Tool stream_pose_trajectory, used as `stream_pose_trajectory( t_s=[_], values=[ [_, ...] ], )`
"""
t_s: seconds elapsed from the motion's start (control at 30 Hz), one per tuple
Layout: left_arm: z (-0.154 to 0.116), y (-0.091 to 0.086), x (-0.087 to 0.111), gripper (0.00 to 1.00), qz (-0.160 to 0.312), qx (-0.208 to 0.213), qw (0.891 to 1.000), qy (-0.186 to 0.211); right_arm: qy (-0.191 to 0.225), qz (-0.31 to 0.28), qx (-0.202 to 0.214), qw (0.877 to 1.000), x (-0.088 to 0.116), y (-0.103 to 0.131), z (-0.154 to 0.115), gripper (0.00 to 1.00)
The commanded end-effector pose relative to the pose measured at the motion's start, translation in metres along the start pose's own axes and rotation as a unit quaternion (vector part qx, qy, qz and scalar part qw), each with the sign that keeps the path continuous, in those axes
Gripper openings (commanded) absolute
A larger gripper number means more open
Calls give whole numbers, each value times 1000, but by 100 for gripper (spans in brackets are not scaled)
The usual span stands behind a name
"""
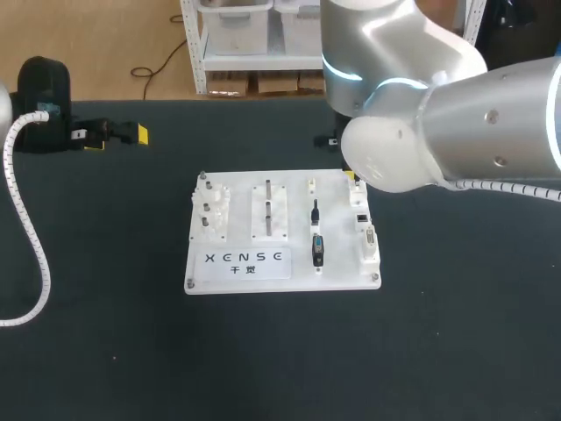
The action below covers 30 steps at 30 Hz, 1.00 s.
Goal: Insert the USB connector, Ethernet cable, and multi-pin plug into their matching sockets one by one.
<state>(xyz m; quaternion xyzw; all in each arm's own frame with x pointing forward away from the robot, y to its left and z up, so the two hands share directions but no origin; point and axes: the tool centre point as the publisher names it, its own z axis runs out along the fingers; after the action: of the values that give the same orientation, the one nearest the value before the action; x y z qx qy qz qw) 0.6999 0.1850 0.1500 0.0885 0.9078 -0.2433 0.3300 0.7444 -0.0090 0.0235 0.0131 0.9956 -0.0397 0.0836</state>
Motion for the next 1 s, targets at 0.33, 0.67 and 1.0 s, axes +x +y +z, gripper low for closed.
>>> stream_pose_trajectory(
  t_s=[0.33,0.67,1.0],
  values=[
    [0,0,0,100,0,0,1000,0,3,4,5,1000,1,-2,5,0],
    [0,0,0,100,0,0,1000,0,6,10,3,1000,4,-5,7,0],
    [0,0,0,100,0,0,1000,0,33,38,-7,999,4,-10,22,0]
  ],
)
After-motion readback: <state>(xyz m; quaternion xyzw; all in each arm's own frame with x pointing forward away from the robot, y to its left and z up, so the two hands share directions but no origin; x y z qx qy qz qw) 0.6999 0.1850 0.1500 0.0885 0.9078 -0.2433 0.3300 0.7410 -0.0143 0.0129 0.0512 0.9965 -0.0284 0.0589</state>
